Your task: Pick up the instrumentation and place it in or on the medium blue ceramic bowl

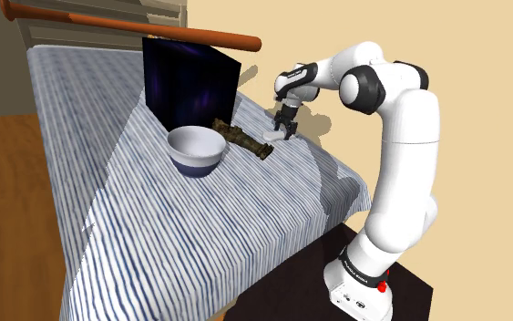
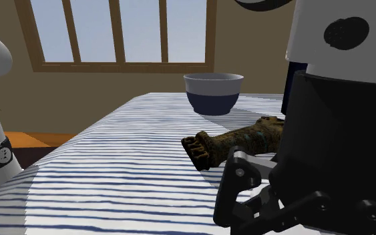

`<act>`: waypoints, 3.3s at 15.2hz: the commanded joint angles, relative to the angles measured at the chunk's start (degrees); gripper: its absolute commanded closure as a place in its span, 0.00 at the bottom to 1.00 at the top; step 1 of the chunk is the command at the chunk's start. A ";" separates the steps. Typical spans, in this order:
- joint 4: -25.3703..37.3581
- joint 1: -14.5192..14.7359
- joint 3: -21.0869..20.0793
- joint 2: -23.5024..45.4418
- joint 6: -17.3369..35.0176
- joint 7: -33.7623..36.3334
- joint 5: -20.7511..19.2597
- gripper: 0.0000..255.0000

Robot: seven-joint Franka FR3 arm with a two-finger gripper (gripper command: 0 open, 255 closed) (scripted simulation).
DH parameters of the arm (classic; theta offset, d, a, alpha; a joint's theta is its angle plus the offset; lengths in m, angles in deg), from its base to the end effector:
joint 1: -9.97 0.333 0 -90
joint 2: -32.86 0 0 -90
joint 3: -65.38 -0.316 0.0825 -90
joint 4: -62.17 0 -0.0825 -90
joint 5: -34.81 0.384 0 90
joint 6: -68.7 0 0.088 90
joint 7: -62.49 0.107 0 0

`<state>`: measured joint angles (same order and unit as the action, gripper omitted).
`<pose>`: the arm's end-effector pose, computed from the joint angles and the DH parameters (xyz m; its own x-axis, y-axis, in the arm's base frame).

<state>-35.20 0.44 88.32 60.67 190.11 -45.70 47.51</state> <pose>0.5791 -0.3242 0.3288 0.3222 0.9466 0.0099 0.9466 -0.3219 -0.0196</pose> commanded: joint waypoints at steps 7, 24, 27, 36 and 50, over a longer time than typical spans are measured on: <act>-0.11 0.00 -0.01 0.03 0.14 -0.02 0.03 1.00; 2.71 0.41 0.78 -2.93 -5.40 0.94 -1.48 1.00; 3.92 0.48 0.99 -3.73 -7.34 1.23 -1.91 1.00; 8.37 0.50 1.46 -5.55 -13.43 1.93 -2.91 1.00; 18.20 -0.19 1.88 -6.27 -23.86 2.57 -3.47 1.00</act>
<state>-17.78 0.31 90.15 54.52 167.15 -43.16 44.10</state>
